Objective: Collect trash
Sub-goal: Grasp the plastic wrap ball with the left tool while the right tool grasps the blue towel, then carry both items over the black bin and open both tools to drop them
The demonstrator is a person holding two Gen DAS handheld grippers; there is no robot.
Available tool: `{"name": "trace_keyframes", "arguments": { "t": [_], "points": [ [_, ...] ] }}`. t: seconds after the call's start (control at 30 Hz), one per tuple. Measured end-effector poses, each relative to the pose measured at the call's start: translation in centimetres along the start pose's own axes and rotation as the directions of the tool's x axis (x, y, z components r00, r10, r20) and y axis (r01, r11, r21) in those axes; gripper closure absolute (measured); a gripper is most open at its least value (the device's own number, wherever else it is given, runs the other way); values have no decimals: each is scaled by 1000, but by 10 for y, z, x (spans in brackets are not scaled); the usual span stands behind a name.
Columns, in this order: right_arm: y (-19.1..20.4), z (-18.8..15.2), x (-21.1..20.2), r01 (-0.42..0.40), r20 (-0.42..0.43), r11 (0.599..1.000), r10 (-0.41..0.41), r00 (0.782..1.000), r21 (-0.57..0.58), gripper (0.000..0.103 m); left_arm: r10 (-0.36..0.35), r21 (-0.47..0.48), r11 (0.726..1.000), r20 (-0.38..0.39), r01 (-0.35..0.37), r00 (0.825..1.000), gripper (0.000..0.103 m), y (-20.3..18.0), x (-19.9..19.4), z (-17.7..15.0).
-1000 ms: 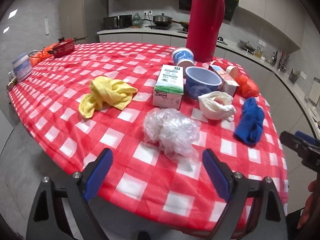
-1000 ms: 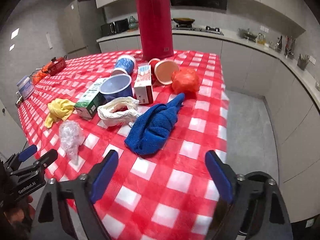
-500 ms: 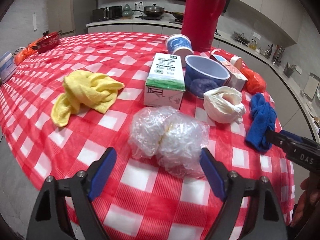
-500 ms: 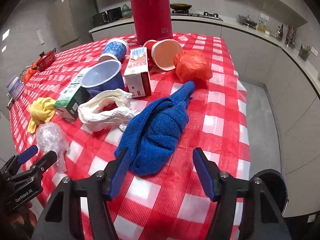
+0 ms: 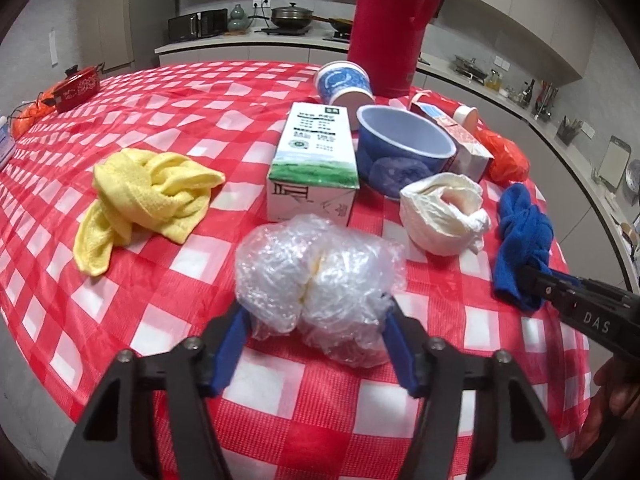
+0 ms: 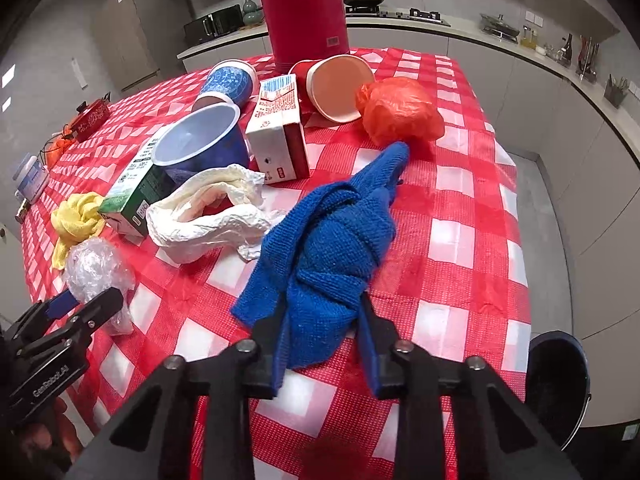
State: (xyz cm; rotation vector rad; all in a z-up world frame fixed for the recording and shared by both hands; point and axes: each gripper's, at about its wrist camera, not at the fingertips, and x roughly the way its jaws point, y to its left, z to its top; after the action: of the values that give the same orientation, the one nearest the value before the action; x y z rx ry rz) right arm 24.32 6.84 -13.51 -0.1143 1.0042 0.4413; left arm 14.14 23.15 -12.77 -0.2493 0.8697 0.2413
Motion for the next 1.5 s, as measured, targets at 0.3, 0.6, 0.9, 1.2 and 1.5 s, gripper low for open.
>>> {"name": "trace_keyframes", "arguments": {
  "t": [0.3, 0.6, 0.9, 1.2, 1.5],
  "points": [
    [-4, -4, -9, -7, 9, 1000, 7, 1000, 12, 88, -9, 4, 1000, 43, 9, 999, 56, 0, -12, 1],
    [-8, -8, -34, -23, 48, 1000, 23, 999, 3, 89, -29, 7, 1000, 83, 29, 996, 60, -6, -30, -1],
    [-10, -18, -59, -51, 88, 999, 50, 995, 5, 90, -34, 21, 999, 99, 32, 994, 60, -16, -49, -5],
    [-28, -34, -104, -51, 142, 998, 47, 989, 23, 90, -73, 56, 996, 124, 67, 990, 60, -40, -69, -7],
    [-65, -62, -151, -14, 184, 998, 2, 983, 61, 90, -151, 126, 983, 129, 135, 980, 60, -91, -85, -14]
  ]
}}
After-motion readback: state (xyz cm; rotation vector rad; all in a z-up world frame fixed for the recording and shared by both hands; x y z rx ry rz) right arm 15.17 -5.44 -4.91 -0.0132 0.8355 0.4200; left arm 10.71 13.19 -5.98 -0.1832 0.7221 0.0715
